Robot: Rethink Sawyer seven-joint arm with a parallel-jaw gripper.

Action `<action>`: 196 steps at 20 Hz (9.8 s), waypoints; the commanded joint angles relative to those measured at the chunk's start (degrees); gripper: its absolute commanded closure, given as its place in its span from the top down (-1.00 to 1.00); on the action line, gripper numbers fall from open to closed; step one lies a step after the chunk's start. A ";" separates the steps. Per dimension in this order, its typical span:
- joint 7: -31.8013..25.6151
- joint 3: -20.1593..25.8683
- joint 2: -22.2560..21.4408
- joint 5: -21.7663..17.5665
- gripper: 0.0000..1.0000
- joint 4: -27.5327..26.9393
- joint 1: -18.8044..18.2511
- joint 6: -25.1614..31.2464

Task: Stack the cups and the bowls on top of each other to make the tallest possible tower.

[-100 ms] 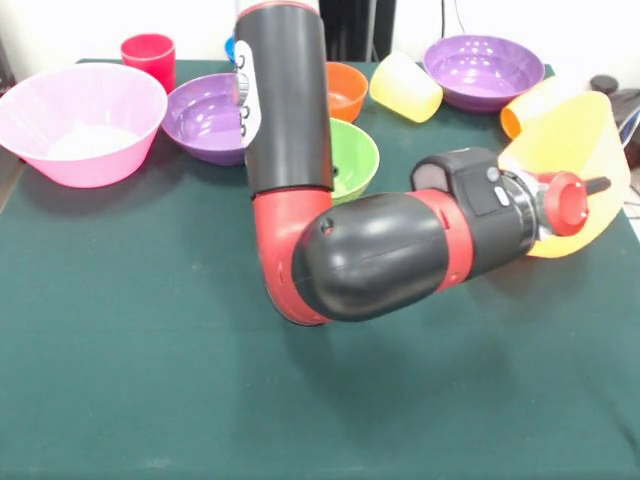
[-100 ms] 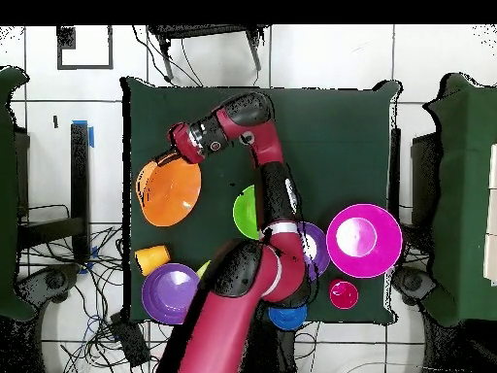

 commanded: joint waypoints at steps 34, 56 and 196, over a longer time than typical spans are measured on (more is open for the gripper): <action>-48.17 10.56 4.00 -15.36 -1.00 22.52 -19.47 -24.50; -50.04 14.33 4.16 -26.65 -1.00 40.47 -32.37 -38.52; -102.55 28.58 9.88 -52.20 1.00 28.11 -43.34 -62.54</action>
